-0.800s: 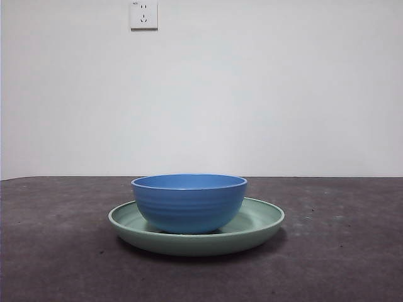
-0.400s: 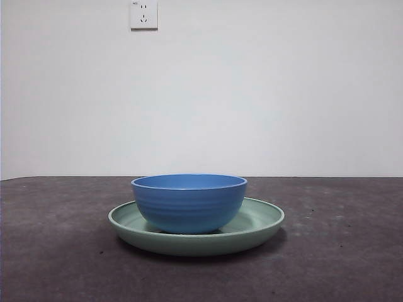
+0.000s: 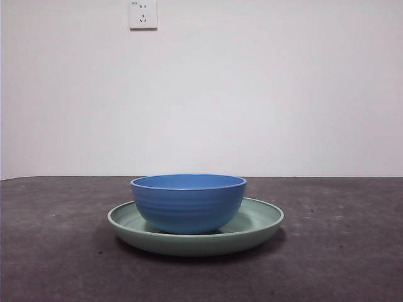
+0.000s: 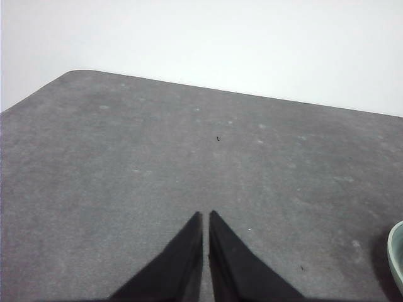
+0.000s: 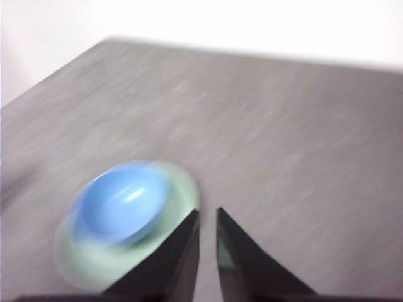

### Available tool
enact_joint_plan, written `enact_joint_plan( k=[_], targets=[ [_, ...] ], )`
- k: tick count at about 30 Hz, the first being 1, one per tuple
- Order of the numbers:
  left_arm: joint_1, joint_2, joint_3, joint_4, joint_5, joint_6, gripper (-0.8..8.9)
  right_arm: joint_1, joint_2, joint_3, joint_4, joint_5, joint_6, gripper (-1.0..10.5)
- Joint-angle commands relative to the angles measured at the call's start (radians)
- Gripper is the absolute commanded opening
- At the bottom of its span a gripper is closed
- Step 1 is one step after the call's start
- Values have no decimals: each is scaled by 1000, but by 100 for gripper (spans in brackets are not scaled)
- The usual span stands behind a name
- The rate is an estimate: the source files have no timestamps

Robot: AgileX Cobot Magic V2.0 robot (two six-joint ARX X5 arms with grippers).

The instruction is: Pick up the blue bowl, put it on the green plate, put it on desk

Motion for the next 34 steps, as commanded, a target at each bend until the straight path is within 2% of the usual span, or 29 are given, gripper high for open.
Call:
enact_joint_plan(
  k=[1, 4, 7, 10, 14, 18, 34],
  targets=[
    [1, -1, -21, 12, -2, -3, 19, -113, -59, -211, 302, -2, -43, 39],
    [1, -1, -21, 12, -2, -3, 19, -211, -132, -408, 524, 17, -47, 39],
    [1, -1, -21, 12, -2, -3, 19, -277, -212, -560, 632, 92, -77, 39],
    [1, -1, -21, 12, -2, -3, 19, -309, -296, -681, 639, 171, -82, 39],
    [1, -1, -21, 12, -2, -3, 19, -316, -390, -784, 631, 216, -82, 39],
    [1, -1, -21, 12, -2, -3, 19, -316, -444, -830, 634, 220, -83, 39],
    [1, -1, -21, 12, -2, -3, 19, -316, -444, -851, 661, 220, -85, 39]
  ],
)
